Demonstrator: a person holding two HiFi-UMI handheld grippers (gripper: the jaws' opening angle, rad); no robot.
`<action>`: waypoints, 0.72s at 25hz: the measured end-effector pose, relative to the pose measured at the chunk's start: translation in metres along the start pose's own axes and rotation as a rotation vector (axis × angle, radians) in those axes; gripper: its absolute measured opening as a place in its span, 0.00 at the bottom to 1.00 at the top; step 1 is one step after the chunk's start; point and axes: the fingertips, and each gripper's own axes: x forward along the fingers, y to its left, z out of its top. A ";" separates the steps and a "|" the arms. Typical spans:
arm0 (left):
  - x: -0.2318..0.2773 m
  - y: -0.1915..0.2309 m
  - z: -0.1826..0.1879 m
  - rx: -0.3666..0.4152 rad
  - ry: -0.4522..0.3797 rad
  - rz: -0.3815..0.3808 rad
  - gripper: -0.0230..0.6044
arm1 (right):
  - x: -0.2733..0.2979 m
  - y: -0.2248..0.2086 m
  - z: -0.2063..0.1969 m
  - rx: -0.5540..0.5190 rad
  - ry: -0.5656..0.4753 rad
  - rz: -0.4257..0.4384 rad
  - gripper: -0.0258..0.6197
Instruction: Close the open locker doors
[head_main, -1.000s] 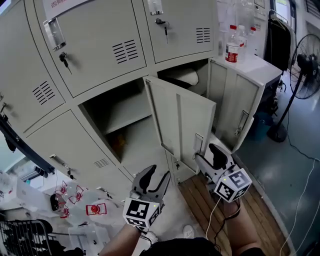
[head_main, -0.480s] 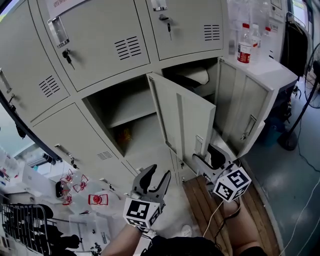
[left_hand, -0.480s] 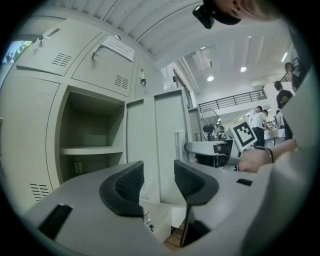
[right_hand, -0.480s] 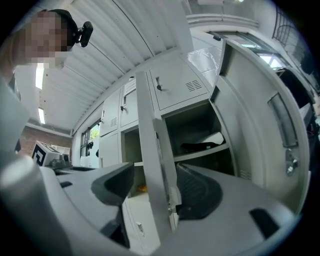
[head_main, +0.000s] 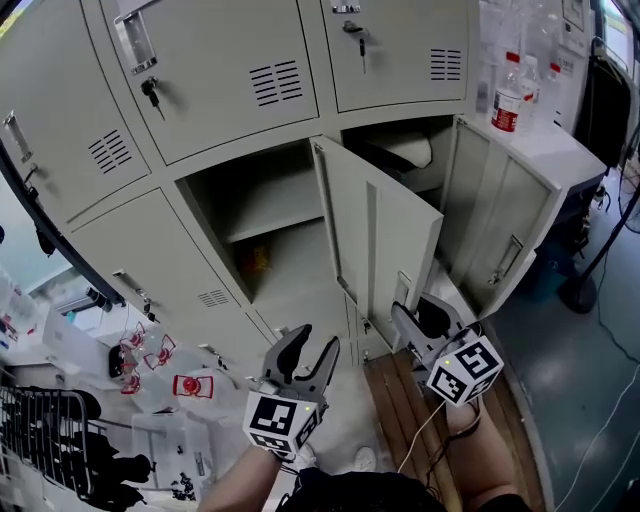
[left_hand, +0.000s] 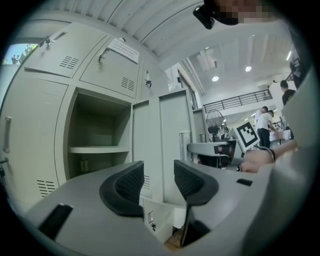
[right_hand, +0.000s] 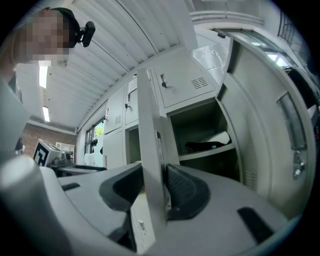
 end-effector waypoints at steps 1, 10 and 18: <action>-0.001 0.001 -0.001 -0.001 0.000 0.002 0.34 | 0.001 0.002 0.000 -0.008 0.003 0.005 0.25; -0.005 0.008 -0.003 -0.015 -0.004 0.018 0.34 | 0.008 0.028 -0.003 -0.076 0.039 0.058 0.25; -0.024 0.024 -0.006 -0.035 -0.002 0.067 0.34 | 0.019 0.060 -0.009 -0.110 0.057 0.113 0.26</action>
